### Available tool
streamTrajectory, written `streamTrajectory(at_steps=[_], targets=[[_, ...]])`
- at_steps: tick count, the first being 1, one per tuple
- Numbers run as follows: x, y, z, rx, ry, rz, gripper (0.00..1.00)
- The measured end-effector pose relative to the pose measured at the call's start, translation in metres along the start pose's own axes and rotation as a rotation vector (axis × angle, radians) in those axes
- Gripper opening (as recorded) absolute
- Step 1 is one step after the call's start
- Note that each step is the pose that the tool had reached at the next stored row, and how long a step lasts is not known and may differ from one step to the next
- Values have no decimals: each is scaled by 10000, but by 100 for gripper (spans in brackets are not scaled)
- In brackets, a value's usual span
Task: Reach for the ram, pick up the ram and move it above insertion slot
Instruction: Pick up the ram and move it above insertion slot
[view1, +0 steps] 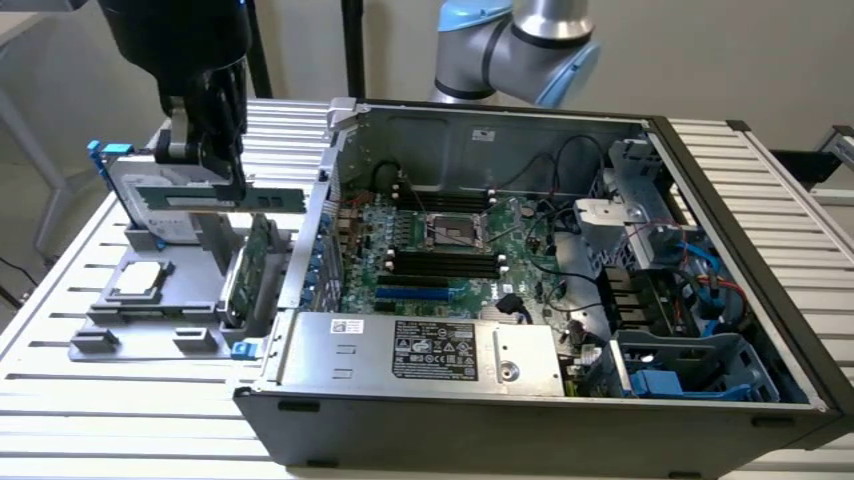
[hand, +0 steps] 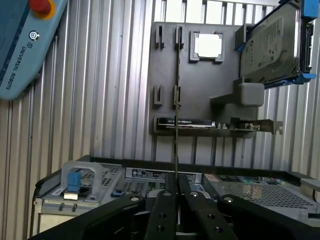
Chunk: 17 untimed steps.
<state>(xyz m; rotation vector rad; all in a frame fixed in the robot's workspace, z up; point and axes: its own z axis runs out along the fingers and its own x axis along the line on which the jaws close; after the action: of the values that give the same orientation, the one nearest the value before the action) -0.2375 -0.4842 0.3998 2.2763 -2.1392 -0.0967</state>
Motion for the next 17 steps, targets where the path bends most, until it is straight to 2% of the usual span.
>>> streamTrajectory(at_steps=[17], targets=[[-126, -513, -23, -3, -54, -3, 13]])
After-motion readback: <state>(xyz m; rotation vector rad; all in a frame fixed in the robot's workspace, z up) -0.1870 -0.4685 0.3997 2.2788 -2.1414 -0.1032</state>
